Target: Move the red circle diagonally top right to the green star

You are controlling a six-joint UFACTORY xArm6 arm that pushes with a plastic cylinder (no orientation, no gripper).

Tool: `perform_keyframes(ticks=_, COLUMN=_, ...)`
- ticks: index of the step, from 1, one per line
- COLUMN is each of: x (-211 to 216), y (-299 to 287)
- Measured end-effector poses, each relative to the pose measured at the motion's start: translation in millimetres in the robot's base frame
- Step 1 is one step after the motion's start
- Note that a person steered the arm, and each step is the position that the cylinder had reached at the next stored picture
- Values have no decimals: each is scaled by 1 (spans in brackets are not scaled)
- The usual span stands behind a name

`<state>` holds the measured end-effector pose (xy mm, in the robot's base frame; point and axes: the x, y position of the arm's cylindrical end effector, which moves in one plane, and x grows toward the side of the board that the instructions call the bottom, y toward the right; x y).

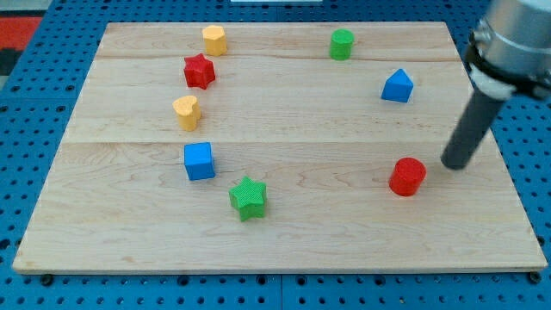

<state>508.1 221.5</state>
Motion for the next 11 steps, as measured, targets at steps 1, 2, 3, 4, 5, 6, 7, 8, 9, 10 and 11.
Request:
perform_keyframes(ticks=1, x=41, y=-15)
perform_keyframes(ticks=2, x=42, y=-61)
perform_keyframes(ticks=3, x=42, y=-51)
perform_keyframes(ticks=4, x=29, y=-22)
perform_keyframes(ticks=5, x=23, y=-37)
perform_keyframes(ticks=6, x=23, y=-62)
perform_keyframes(ticks=7, x=23, y=-67)
perform_keyframes(ticks=8, x=27, y=-36)
perform_keyframes(ticks=9, x=20, y=-28)
perform_keyframes(ticks=10, x=17, y=-47)
perform_keyframes(ticks=11, x=15, y=-70)
